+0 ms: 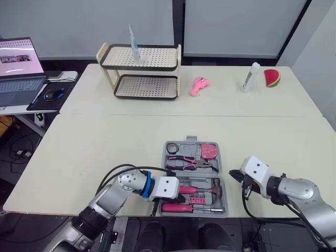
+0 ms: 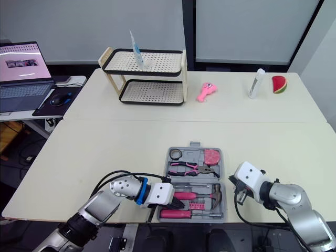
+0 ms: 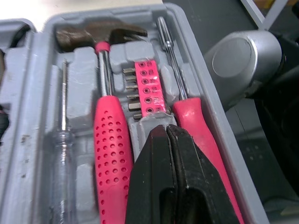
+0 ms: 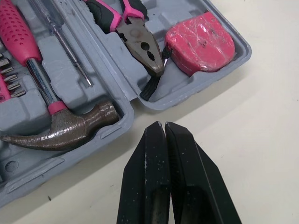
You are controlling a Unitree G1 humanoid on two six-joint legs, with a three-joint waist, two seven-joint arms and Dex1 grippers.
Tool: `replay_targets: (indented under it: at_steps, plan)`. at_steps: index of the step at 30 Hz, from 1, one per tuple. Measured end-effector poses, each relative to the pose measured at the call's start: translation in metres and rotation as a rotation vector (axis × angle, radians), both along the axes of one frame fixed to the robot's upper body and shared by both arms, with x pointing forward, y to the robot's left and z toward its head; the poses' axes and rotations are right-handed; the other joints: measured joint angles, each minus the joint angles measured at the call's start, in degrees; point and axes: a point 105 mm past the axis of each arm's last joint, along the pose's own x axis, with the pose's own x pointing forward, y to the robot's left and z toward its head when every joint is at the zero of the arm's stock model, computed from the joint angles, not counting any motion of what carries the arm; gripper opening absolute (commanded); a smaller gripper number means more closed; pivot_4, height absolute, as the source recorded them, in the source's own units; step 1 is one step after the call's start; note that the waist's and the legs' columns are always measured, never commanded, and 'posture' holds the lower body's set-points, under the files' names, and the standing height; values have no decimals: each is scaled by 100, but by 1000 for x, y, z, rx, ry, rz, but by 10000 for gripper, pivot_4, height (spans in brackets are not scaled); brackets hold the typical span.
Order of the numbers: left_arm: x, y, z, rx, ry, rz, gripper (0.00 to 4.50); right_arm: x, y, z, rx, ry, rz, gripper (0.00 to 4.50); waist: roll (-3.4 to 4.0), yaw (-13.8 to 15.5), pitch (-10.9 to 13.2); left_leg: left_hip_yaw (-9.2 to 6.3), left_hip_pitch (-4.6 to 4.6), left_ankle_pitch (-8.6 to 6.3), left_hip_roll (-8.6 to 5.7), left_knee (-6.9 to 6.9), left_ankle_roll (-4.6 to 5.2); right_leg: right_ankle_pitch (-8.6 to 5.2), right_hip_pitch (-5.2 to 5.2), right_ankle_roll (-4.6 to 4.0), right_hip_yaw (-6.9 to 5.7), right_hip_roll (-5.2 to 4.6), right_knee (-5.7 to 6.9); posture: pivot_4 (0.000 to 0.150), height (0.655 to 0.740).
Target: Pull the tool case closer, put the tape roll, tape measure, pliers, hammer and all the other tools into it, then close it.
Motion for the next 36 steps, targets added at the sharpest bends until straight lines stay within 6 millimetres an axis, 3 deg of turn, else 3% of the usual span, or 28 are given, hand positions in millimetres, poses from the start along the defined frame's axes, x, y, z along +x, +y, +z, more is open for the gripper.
replay_targets:
  at_steps: [5, 7, 16, 24, 27, 28, 36]
  plan:
    - [2, -3, -2, 14, -33, -20, 0, 1, 1, 0, 10, 21, -10, 85, 0, 3, 0, -1, 2, 0, 0, 1, 0, 0, 2, 0, 0, 0, 0, 1500, 7290]
    - [2, -4, -2, 12, -39, -25, 0, 4, 4, 3, 56, 50, -33, 5094, 0, 2, -1, -1, 3, 0, 0, 1, 0, 0, 4, 0, 0, 0, -1, 1500, 7290]
    - [2, -5, -4, 21, -48, -35, 0, 36, 21, 34, 330, 163, -205, 19064, 5, 9, -5, -12, 17, 0, -1, -3, 0, 0, 28, 0, -6, -1, -15, 1500, 7290]
    - [2, -6, -4, 25, -46, -43, 0, 58, 21, 30, 420, 254, -377, 33404, 18, 3, -13, -9, 21, 0, -3, -6, 1, 0, 27, 0, -3, -2, -12, 1500, 7290]
    - [2, -6, -4, 27, -47, -46, 0, 66, 21, 26, 427, 249, -427, 43385, 18, 0, -14, -7, 21, 0, -3, -7, 1, 0, 27, 0, -3, -2, -12, 1500, 7290]
    - [2, -6, -4, 27, -48, -48, 0, 69, 20, 24, 426, 245, -445, 44879, 19, 0, -15, -7, 21, 0, -3, -7, 1, 0, 26, 0, -3, -2, -11, 1500, 7290]
    - [2, -7, -4, 29, -48, -51, 0, 85, 22, 4, 434, 238, -537, 44879, 21, -7, -16, -4, 23, 0, -3, -9, 1, 0, 23, 0, -1, -2, -9, 1500, 7290]
